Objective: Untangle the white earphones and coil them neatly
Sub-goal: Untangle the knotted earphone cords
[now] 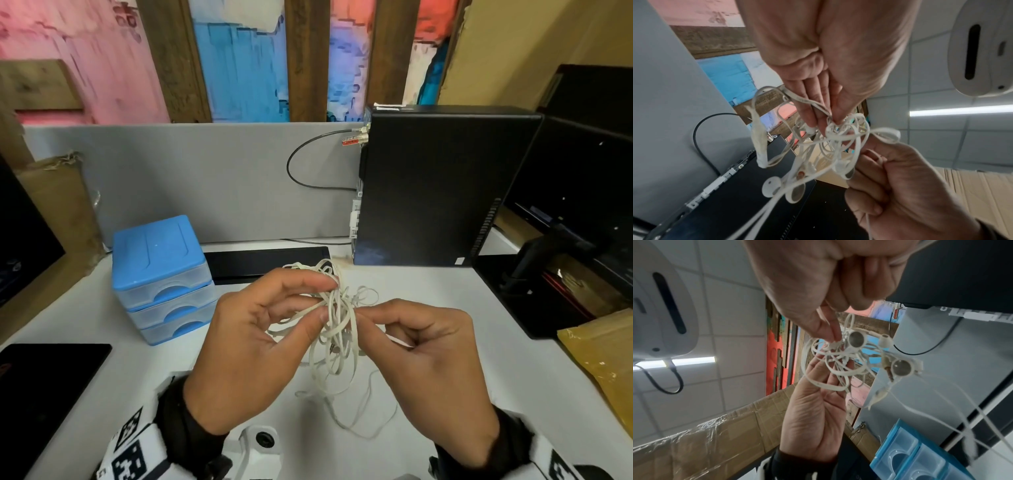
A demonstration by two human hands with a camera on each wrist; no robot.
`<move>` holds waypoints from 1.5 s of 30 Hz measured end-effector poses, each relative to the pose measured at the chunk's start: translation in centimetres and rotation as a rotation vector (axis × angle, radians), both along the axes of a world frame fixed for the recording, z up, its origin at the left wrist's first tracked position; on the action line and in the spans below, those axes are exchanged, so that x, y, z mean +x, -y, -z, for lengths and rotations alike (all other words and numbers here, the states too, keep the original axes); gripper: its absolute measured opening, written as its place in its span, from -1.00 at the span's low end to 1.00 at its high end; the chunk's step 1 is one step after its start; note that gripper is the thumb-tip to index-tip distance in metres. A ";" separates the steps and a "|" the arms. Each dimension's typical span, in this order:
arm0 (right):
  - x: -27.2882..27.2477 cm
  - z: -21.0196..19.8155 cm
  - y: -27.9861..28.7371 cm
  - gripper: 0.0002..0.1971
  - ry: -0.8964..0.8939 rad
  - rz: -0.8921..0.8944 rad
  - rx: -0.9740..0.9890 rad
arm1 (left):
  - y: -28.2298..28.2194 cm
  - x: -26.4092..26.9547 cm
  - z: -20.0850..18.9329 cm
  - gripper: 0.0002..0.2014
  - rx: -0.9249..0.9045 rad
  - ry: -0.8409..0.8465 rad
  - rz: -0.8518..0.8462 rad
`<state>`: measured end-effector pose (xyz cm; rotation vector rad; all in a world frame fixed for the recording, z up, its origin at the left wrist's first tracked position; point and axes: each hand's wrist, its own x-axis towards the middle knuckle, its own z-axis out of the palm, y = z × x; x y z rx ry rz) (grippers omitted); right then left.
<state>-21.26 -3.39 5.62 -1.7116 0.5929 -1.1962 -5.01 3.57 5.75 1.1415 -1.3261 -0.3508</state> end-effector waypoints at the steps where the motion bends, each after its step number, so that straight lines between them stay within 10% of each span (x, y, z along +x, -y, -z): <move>1: 0.0 0.0 -0.1 -0.86 0.000 0.008 -0.007 | 0.0 -0.1 0.0 -0.72 -0.005 0.011 -0.004; 10: 0.5 0.5 -0.4 -0.85 0.000 0.009 -0.073 | 0.5 0.3 1.0 -0.80 -0.134 0.369 -0.174; 31: 0.4 1.1 0.4 -0.96 0.049 0.125 -0.258 | 0.1 0.3 0.6 -0.68 -0.172 0.452 -0.161; 38: 0.2 1.4 2.3 -0.73 0.000 -0.042 -0.348 | -0.3 0.2 -0.2 -0.70 -0.116 0.481 -0.140; 45: 0.2 1.1 2.7 -0.77 0.193 -0.212 -0.069 | -1.3 0.2 -1.9 -0.88 -0.083 0.507 -0.450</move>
